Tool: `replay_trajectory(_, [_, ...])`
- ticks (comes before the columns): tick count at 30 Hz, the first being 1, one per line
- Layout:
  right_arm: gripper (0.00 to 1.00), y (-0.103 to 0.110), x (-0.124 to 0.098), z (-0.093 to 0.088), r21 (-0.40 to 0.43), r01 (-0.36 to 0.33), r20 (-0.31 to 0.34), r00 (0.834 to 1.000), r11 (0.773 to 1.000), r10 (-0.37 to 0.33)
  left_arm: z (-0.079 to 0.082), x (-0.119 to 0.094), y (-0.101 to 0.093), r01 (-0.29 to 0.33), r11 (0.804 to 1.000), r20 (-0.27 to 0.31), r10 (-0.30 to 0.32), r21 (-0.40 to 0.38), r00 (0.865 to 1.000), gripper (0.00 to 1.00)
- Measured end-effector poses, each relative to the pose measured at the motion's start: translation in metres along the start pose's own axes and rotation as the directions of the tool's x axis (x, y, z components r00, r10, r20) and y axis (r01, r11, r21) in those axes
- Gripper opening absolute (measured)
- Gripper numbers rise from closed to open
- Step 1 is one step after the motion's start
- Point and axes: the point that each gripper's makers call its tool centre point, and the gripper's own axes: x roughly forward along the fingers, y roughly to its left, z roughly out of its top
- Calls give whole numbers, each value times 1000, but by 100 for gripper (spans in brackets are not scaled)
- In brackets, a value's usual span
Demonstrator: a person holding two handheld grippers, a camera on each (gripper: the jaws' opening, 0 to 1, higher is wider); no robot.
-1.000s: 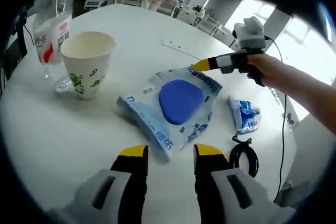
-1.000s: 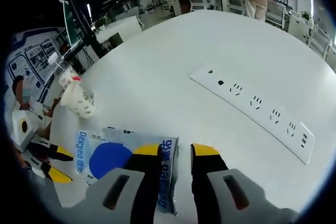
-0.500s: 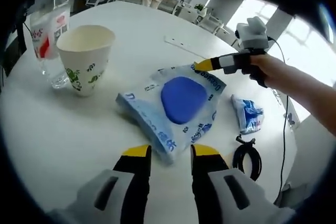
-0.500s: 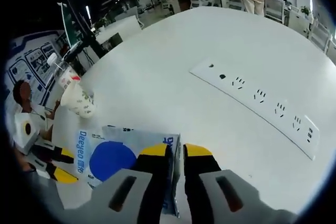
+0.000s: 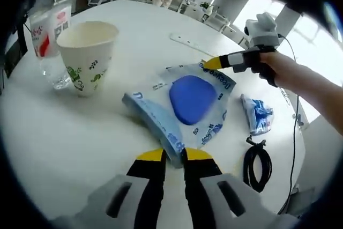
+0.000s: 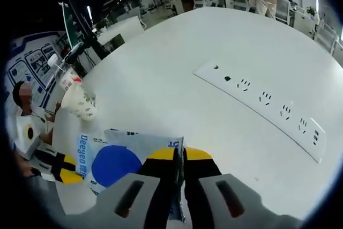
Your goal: Arrange the tabletop items into an orderly group along one side of the table until the central work area is clear of visible clutter.
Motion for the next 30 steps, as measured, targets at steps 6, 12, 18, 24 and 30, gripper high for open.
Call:
replay_trajectory(6, [1,-2,-2,-2,0,4,-3,1000,1000,-4,0,0,-1,7,1000,-3,-7,5,1000,6])
replay_trajectory(12, [0,-3,-6,-6,4,9,-3,1000,1000,-9,2,-2,2,13,1000,-1,-13,-1,1000,4])
replay_trajectory(18, [0,-3,-13,-8,9,14,-6,1000,1000,-14,7,-5,3,18,1000,4,-18,6,1000,3])
replay_trajectory(24, [0,-2,-19,-9,18,18,4,1000,1000,-18,10,-6,3,23,1000,8,-23,13,1000,2])
replay_trajectory(30, [0,-2,-26,-7,25,22,17,1000,999,-22,14,-9,3,26,999,13,-26,24,1000,2])
